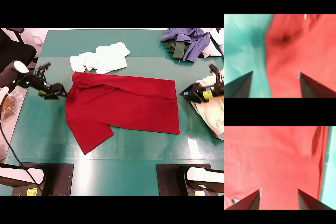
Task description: Fold the shirts.
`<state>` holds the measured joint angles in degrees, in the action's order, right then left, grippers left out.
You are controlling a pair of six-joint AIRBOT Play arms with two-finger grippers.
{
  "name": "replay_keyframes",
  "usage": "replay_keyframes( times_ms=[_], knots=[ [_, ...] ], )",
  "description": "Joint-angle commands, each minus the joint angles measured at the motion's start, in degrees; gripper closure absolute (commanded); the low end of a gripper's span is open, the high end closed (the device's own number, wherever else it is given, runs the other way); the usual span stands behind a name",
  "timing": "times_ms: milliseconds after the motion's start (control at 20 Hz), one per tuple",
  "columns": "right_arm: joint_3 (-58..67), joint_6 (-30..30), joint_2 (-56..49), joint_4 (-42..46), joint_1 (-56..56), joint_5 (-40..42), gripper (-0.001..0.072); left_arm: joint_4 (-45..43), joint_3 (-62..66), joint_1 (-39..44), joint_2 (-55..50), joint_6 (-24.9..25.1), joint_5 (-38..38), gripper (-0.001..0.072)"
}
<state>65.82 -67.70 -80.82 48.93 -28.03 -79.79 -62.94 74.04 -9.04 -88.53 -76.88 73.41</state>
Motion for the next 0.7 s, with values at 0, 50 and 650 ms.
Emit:
replay_keyframes(
  times_ms=[0,50,650],
  knots=[
    [-12.33,4.79,7.08,-2.89,-6.56,-1.53,0.0183,7.10,-10.08,-4.76,3.98,4.24,8.04,0.0176],
    [-14.58,5.38,8.26,-2.89,-8.44,-1.73,0.0183,7.93,-13.18,-5.44,5.16,5.16,7.78,0.0175],
    [-20.26,6.27,13.99,-4.35,-10.99,0.74,0.0184,18.14,-30.64,-5.53,7.21,12.50,-3.13,0.0077]
  ],
)
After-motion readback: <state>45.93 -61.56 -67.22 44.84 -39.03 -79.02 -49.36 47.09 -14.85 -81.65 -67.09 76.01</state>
